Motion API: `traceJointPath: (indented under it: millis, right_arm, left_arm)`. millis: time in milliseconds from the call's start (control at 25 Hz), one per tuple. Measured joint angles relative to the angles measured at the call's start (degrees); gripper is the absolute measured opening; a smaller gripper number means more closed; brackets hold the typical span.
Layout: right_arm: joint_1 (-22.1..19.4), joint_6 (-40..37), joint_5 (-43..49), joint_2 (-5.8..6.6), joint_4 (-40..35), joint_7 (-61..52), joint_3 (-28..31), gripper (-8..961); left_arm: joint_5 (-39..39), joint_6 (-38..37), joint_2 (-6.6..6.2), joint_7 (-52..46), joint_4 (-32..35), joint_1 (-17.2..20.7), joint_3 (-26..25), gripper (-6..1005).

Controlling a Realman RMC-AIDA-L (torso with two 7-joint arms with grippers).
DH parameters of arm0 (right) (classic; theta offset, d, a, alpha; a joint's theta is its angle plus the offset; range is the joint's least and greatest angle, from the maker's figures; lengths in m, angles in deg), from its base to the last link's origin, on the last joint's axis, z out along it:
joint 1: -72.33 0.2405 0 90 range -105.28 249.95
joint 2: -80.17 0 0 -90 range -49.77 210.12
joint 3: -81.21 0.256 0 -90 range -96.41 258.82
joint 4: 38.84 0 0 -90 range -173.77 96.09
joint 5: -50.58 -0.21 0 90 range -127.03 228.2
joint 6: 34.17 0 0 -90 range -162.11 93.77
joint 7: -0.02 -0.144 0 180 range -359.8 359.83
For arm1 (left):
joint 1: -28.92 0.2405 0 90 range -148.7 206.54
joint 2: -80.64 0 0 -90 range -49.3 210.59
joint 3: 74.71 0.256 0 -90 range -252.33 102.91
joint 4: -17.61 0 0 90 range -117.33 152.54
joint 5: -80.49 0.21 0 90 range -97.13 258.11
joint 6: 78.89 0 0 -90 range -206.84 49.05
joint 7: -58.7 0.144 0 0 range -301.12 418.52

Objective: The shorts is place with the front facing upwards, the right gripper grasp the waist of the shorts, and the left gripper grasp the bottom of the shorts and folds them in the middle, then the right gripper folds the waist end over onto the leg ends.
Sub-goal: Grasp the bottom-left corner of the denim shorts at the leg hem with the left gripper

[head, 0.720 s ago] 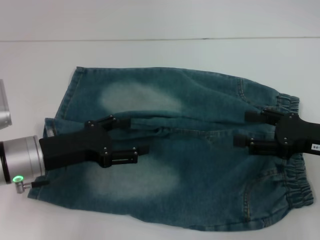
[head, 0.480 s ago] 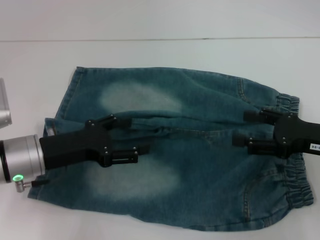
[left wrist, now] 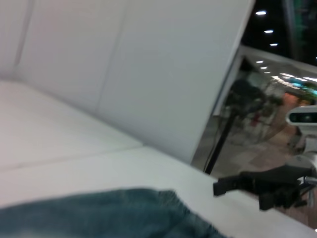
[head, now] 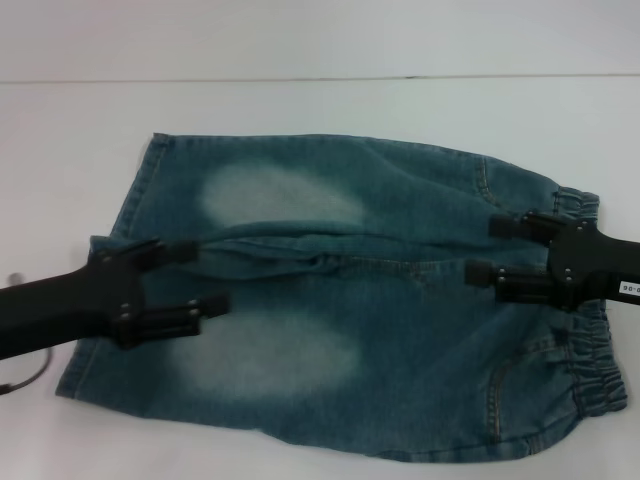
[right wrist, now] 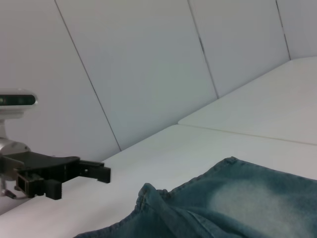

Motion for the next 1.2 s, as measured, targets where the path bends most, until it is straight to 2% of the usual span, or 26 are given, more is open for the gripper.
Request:
traceJointPath:
  millis: [160,280,640,720,880,1200]
  right_arm:
    - [0.0,0.1,0.2,-0.01,0.0,0.0,-0.1,945]
    - [-0.1,0.2,0.3,-0.01,0.0,0.0,-0.1,945]
    - [-0.5,0.4,0.3,0.08,0.1,0.0,-0.1,945]
    - [-0.5,0.4,0.3,0.13,0.1,0.0,0.0,945]
    - [-0.6,0.4,0.3,0.1,0.1,0.0,0.0,944]
    - [-0.5,0.6,0.3,0.13,0.7,0.0,-0.1,944]
  left_arm:
    - [3.9,-2.0,-0.85,-7.2,6.2,2.5,-1.6,937]
    - [7.1,-3.0,-0.79,-8.4,9.1,3.8,-4.0,937]
    - [13.3,-4.2,-1.6,-9.1,9.9,5.1,-12.5,936]
    - [17.7,-4.2,-1.88,-10.9,10.6,5.0,-13.7,936]
    - [21.2,-3.3,-1.87,-11.5,10.7,4.8,-14.0,936]
    - [23.5,-0.5,-1.64,-11.9,11.5,5.2,-14.1,935]
